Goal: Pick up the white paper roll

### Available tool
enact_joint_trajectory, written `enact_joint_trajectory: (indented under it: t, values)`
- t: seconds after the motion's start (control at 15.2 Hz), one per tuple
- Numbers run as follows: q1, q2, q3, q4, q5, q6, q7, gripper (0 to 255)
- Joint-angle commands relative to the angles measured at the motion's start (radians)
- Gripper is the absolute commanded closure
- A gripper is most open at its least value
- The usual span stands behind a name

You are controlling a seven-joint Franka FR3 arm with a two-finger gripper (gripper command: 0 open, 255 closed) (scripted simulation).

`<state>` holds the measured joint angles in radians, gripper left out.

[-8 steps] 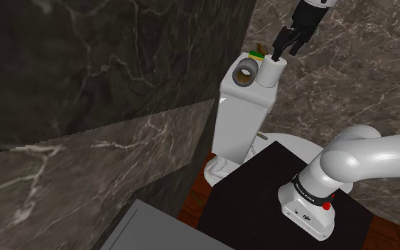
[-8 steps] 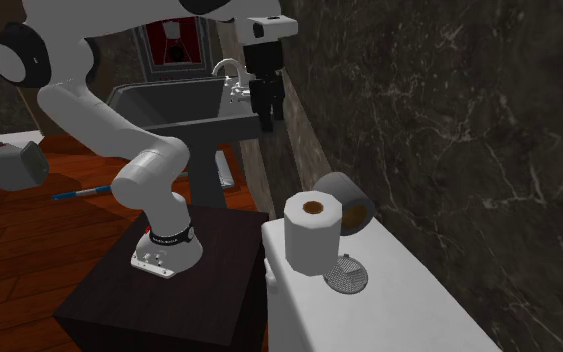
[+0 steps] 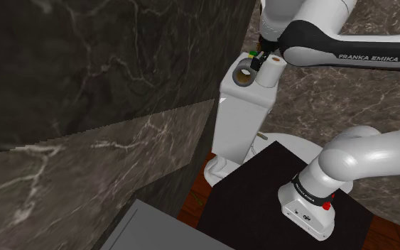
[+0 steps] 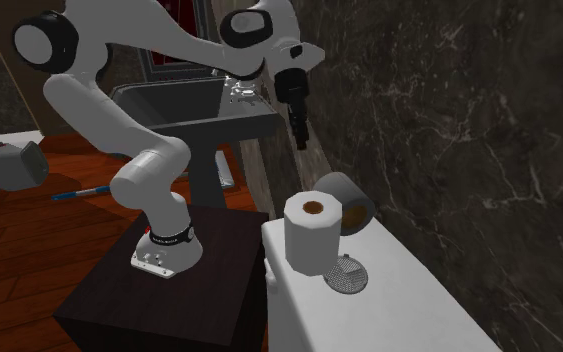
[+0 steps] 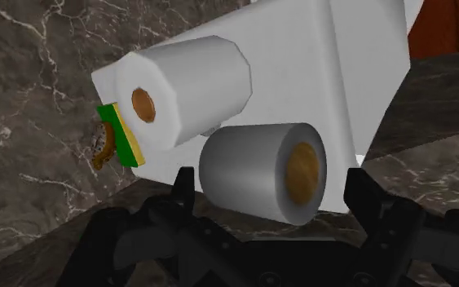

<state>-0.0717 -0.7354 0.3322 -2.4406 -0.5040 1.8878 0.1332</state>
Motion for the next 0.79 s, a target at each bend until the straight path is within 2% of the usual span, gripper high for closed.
enact_joint_trajectory:
  t: [0.0, 0.2, 0.73]
  values:
    - [-0.046, 0.040, 0.088, -0.055, -0.191, 0.099, 0.042, 0]
    - [-0.158, 0.114, 0.232, -0.116, -0.509, 0.200, 0.170, 0]
    - [-0.183, 0.162, 0.277, -0.165, -0.563, 0.226, 0.282, 0]
